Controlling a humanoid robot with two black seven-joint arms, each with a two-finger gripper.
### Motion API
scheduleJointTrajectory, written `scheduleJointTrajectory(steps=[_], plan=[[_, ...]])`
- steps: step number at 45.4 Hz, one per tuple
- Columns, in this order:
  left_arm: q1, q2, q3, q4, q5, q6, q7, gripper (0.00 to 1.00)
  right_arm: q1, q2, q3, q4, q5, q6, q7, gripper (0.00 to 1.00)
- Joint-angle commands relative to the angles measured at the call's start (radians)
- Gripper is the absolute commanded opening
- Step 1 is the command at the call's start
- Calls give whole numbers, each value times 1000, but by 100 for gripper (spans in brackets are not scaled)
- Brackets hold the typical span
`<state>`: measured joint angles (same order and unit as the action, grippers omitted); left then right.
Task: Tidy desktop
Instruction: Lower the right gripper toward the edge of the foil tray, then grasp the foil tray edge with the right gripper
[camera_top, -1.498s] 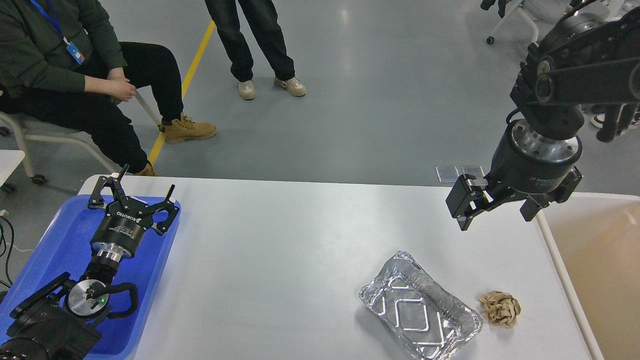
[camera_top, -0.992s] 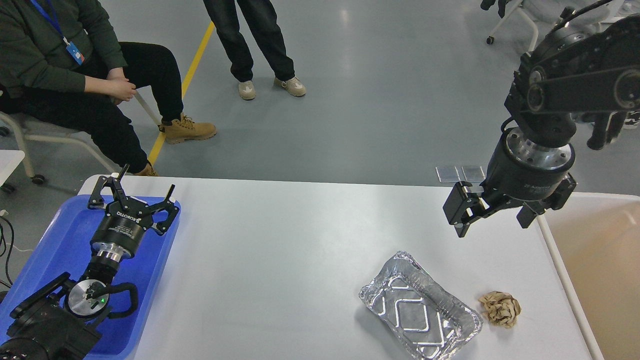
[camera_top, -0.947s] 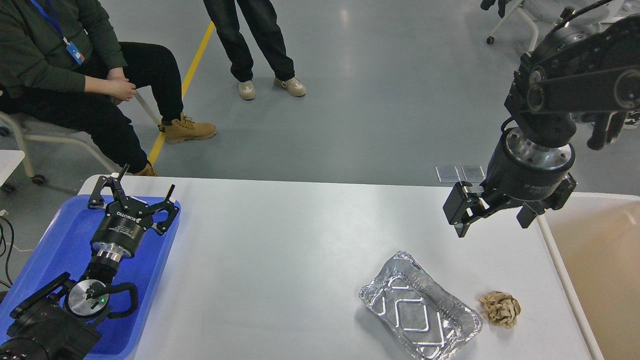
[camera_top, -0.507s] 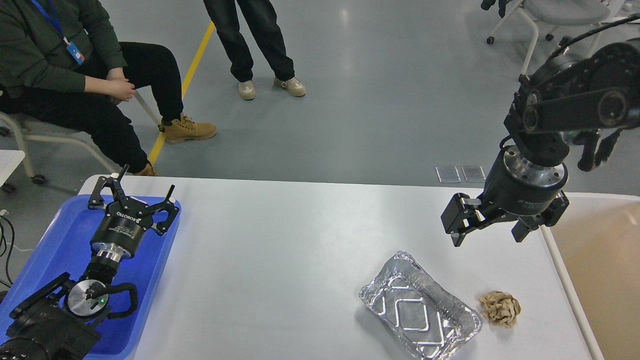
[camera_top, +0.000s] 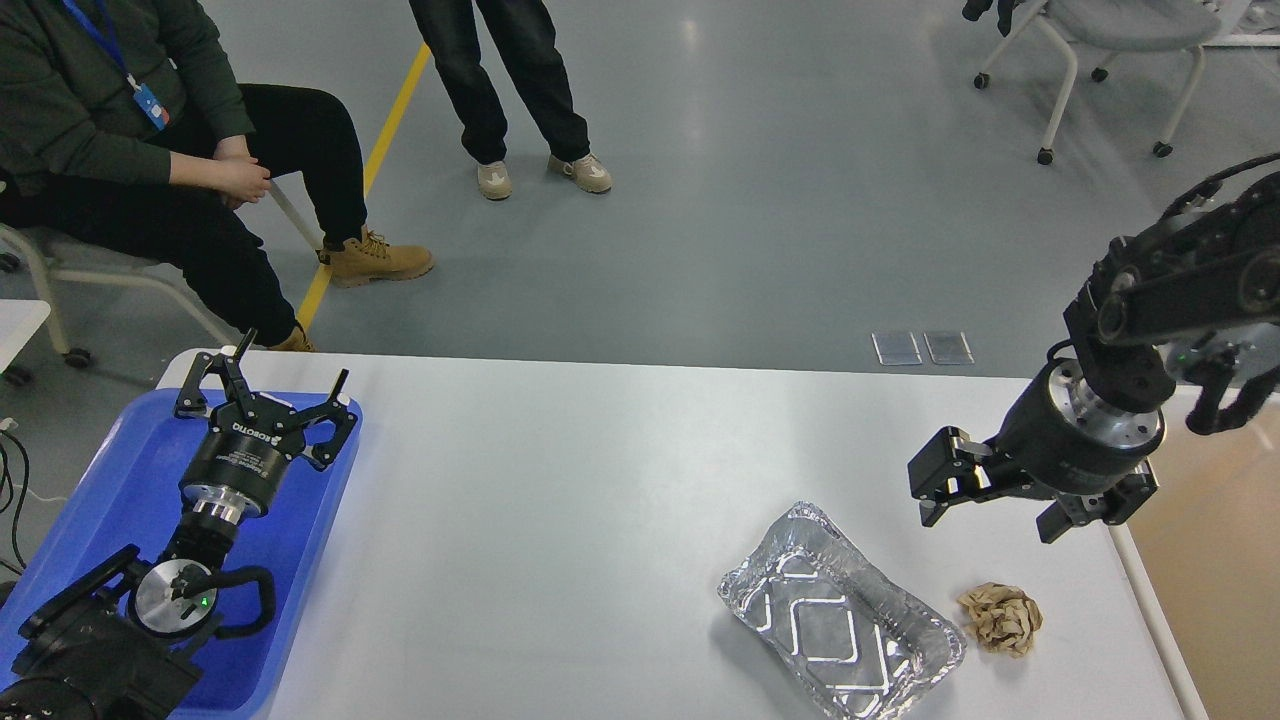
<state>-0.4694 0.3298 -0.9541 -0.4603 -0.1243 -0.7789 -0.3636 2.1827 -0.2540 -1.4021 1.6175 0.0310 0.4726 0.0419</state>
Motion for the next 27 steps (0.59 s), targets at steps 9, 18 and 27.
scheduleJointTrajectory(steps=[9,18,27], plan=[[0,0,0,0,0,0,0,99,-109,-40,8,100,9,-147,-1,100],[0,0,0,0,0,0,0,99,-205,-39,58,105,15,-244,-1,100],[0,0,0,0,0,0,0,99,-337,-34,106,101,15,-374,-1,100]])
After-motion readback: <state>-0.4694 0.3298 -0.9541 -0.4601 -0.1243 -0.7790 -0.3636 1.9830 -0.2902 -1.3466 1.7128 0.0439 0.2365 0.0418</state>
